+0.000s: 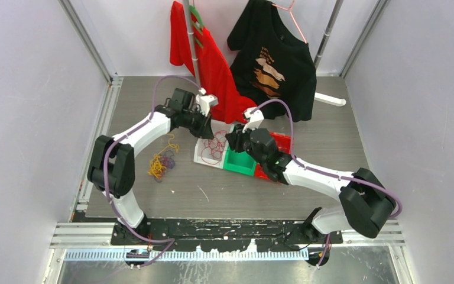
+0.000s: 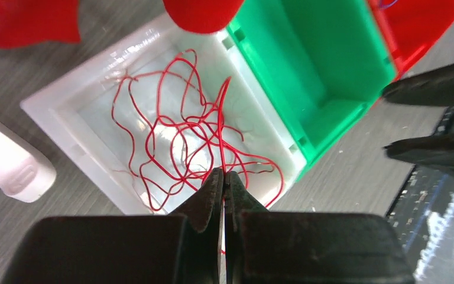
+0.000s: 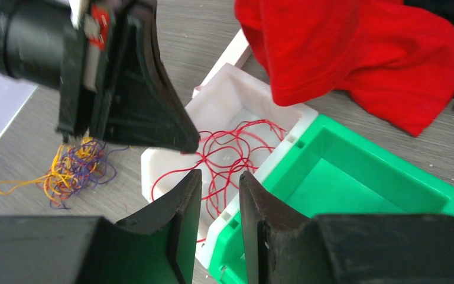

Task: Untangle the cables
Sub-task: Adjust the cable in the bin.

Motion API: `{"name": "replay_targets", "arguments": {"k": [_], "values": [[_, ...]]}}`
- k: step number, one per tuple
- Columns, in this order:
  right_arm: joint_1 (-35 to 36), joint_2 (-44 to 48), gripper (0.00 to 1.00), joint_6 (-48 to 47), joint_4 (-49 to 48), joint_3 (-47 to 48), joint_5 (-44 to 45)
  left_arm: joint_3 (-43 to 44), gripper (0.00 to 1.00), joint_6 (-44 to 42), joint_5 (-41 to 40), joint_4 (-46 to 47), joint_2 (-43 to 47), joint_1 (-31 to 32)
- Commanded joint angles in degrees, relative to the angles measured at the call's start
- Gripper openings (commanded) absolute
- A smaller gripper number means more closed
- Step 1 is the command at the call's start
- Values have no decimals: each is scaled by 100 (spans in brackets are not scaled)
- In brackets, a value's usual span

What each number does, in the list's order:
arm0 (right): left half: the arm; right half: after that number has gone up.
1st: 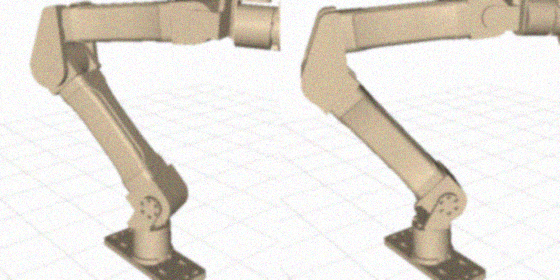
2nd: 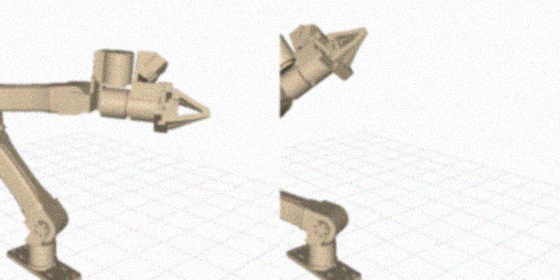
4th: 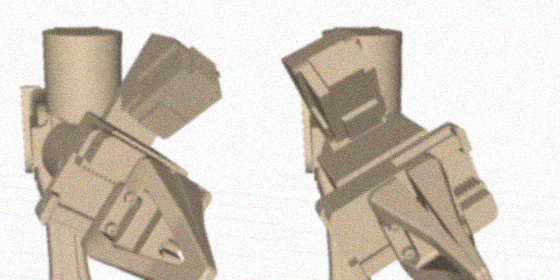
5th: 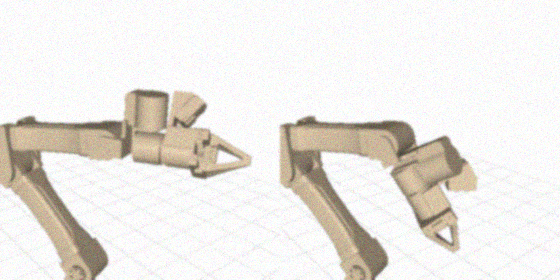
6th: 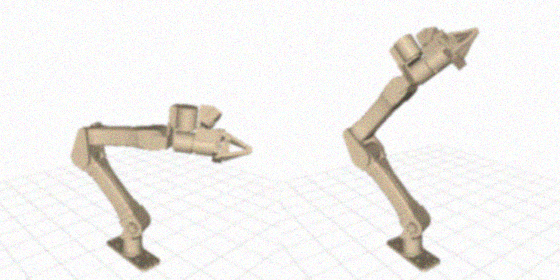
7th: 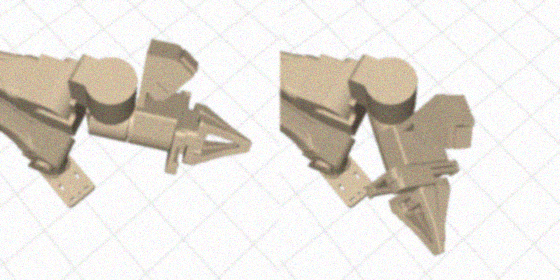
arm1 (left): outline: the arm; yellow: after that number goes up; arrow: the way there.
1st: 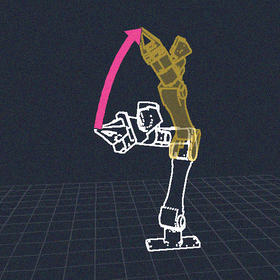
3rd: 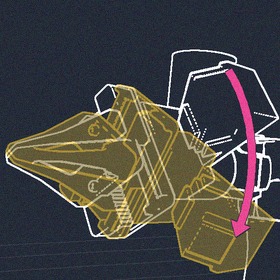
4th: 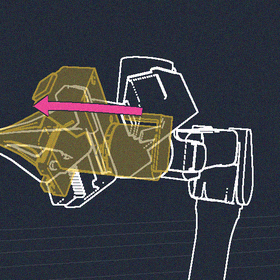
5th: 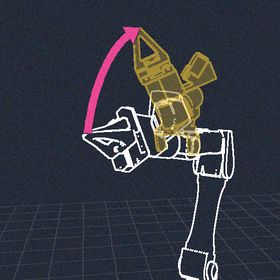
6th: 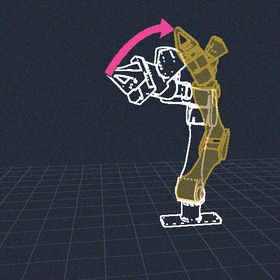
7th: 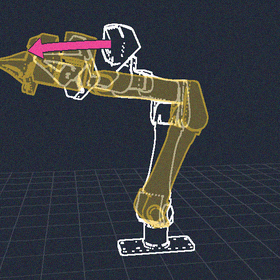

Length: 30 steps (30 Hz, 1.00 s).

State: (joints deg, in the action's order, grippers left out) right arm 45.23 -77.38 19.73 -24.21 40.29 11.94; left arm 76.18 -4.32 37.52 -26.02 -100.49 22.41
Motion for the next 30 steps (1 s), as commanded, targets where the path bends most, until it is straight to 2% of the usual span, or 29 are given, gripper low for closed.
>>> {"name": "replay_targets", "arguments": {"k": [1, 5, 9, 12, 15, 18, 19, 25, 30], "values": [[-123, 347, 35, 138, -93, 27, 308, -173, 0, -300, -1199, 492, -144, 350], [-225, 790, 35, 271, -91, -296, 384, -89, 0, -395, -1878, 744, -499, 460], [-363, 1168, 35, 295, 55, -474, 333, -4, 2, -404, -1917, 730, -616, 498], [-508, 1336, 37, 248, 165, -466, 100, 155, 31, -290, -1604, 324, -424, 481], [-577, 1363, 42, 95, 357, -300, -303, 339, 55, -252, -1299, -170, 105, 431], [-579, 1202, 47, -61, 542, -77, -662, 686, 91, -216, -768, -819, 645, 298], [-579, 1127, 48, -107, 577, 10, -771, 776, 97, -191, -605, -992, 838, 246], [-373, 395, 50, -365, 814, 598, -1305, 999, 99, -383, 102, -1955, 1869, -315], [51, -785, 51, -929, 1347, 1503, -1800, 530, 100, -1337, 286, -2721, 2240, -1314]]}}
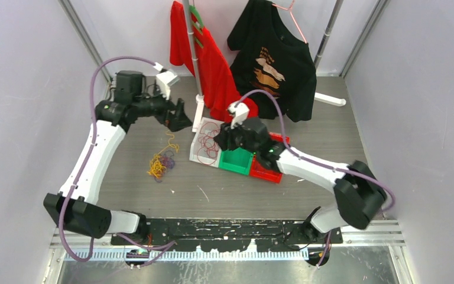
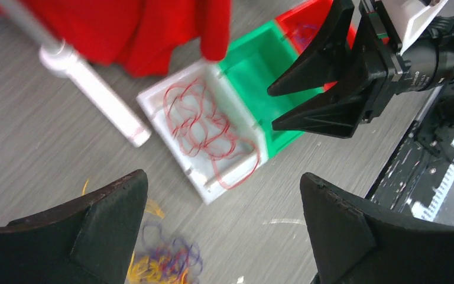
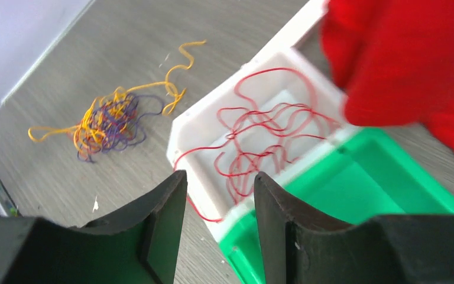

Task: Untangle the cables
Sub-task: Adjust the cable in the bin.

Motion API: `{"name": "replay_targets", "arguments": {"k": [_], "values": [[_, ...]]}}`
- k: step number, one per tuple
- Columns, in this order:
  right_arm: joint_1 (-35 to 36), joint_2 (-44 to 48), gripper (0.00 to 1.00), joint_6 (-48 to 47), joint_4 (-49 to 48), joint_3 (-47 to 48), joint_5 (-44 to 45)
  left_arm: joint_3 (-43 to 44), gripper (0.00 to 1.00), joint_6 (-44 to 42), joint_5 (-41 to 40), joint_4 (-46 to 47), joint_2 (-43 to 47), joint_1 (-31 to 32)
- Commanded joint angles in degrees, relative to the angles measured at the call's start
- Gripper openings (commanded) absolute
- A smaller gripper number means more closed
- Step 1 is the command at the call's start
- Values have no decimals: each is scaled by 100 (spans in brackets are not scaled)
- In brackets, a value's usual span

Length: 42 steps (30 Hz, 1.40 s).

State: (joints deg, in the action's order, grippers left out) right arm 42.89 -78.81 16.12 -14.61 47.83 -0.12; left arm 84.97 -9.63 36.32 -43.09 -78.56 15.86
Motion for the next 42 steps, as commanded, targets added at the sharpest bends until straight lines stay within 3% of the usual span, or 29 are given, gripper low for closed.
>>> {"name": "replay_targets", "arguments": {"k": [1, 7, 13, 17, 27, 37, 42], "values": [[335, -873, 52, -692, 567, 940, -669, -504, 100, -1093, 440, -1161, 78, -853], [448, -1947, 58, -1252, 1357, 1947, -1171, -1383, 99, -2357, 413, -1577, -95, -1894], [487, -2692, 57, -1216, 1394, 2433, -1204, -1631, 100, -2709, 593, -1564, -376, -2536], [492, -2939, 47, -1165, 1292, 2582, -1090, -1910, 100, -2961, 442, -1471, -362, -2578], [261, -3127, 1, -915, 765, 2771, -600, -2306, 91, -3572, 213, -1514, -126, -2655], [185, -3160, 1, -1169, 481, 2732, 633, -2090, 73, -4431, 458, -2508, -261, -2826], [185, -3346, 1, -1408, 476, 2890, 1027, -1973, 74, -4946, 516, -3041, -208, -2922]]}}
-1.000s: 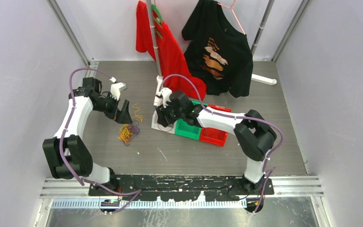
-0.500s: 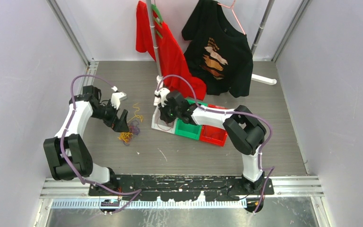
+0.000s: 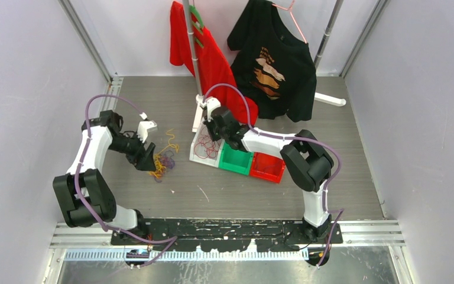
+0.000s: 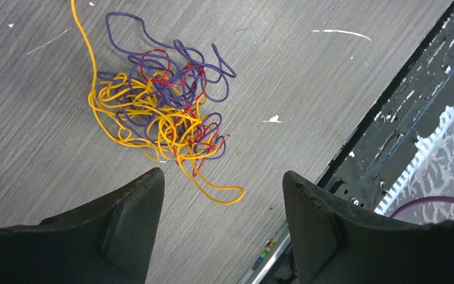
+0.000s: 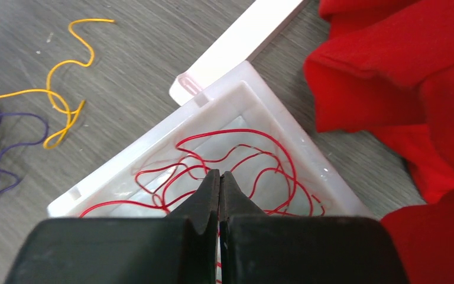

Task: Untangle the cables
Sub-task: Adjust the cable in the bin.

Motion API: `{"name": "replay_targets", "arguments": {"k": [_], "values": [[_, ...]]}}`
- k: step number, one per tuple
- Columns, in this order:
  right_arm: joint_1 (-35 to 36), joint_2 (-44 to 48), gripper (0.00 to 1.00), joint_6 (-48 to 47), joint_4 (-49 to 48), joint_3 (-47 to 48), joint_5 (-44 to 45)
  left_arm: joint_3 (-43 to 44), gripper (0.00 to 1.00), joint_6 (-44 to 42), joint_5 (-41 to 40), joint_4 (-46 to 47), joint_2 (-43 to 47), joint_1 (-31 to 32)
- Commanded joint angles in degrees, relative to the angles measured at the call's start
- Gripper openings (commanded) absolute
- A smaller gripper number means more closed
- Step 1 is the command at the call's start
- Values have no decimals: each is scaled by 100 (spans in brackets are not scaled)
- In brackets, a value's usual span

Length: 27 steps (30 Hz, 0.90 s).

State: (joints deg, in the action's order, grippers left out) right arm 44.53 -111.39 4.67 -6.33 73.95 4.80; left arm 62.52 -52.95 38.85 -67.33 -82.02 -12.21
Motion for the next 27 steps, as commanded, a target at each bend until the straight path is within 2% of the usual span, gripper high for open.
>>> {"name": "replay_targets", "arguments": {"k": [1, 3, 5, 8, 11, 17, 19, 25, 27], "values": [[20, -7, 1, -264, -445, 208, 528, 289, 75, -672, 256, -674, 161, -142], [40, 234, 8, -264, -553, 71, 233, 337, 79, -713, 260, -714, 200, -195], [166, 465, 28, -385, -325, 40, 48, 442, 86, -737, 255, -759, 193, -220], [514, 756, 50, -850, -85, -197, 95, 705, 98, -1266, 400, -1272, 81, -243], [604, 983, 57, -754, 14, -538, -347, 944, 99, -1426, 494, -1535, -82, -247], [627, 929, 58, -496, -88, -724, -1353, 962, 100, -1486, 500, -1507, -144, -274], [625, 724, 56, -485, -47, -566, -1419, 925, 100, -1449, 439, -1438, -112, -280], [466, 180, 41, -426, 24, -84, -1329, 936, 100, -1441, 434, -1415, -61, -300], [385, 40, 38, -442, 165, 77, -1309, 980, 96, -1494, 480, -1483, -109, -300]]}}
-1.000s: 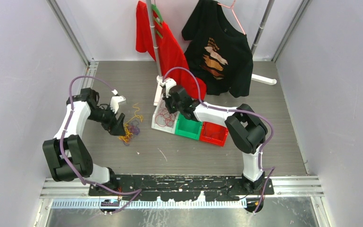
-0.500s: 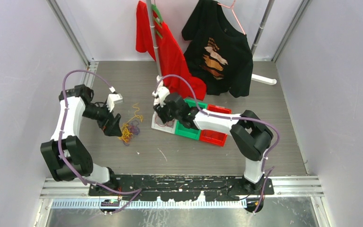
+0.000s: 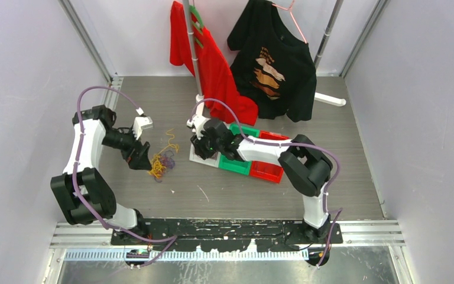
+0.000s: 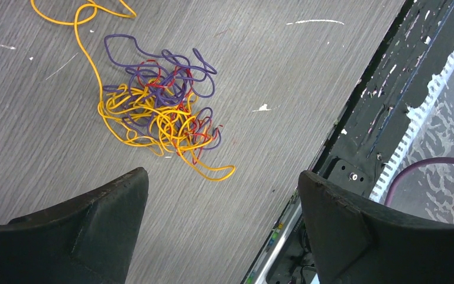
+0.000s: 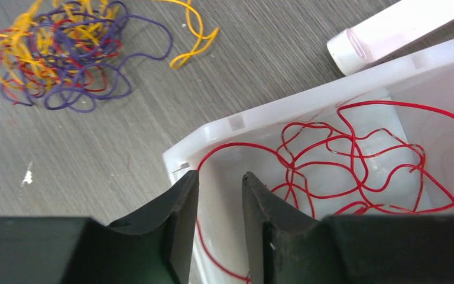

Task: Untangle the cables
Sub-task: Adjust the cable in the bin.

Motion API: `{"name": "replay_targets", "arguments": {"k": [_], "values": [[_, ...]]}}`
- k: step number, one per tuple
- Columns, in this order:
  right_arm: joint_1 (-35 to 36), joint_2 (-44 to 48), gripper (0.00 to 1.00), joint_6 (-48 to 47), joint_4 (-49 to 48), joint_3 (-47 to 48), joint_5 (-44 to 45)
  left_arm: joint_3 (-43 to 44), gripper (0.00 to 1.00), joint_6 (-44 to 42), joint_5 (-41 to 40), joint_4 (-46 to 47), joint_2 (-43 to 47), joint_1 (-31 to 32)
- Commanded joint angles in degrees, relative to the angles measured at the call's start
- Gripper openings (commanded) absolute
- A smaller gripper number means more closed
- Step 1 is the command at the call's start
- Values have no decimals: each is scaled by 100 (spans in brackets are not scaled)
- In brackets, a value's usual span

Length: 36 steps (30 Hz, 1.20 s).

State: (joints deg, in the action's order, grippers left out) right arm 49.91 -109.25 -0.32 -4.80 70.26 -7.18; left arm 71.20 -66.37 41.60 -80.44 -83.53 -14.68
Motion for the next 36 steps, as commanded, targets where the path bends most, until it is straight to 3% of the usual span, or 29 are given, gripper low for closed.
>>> {"name": "replay_targets", "arguments": {"k": [1, 11, 21, 24, 27, 36], "values": [[-183, -225, 37, 4, 84, 513, -64, 152, 96, -228, 229, -259, 6, -53], [-412, -527, 21, -490, 265, 755, 1291, 318, 100, -325, 178, -465, -86, -62], [-416, -193, 15, -772, 40, 115, 1663, 328, 99, 476, 74, 309, 138, -184], [-420, -13, 18, -759, -106, -58, 1787, 359, 99, 796, 1, 542, 216, -207], [-403, 242, 39, -705, -339, -115, 1940, 405, 99, 1080, 0, 700, 296, -319], [-247, 612, 44, -451, -371, 32, 1621, 52, 100, 862, -32, 515, 227, -377]]}}
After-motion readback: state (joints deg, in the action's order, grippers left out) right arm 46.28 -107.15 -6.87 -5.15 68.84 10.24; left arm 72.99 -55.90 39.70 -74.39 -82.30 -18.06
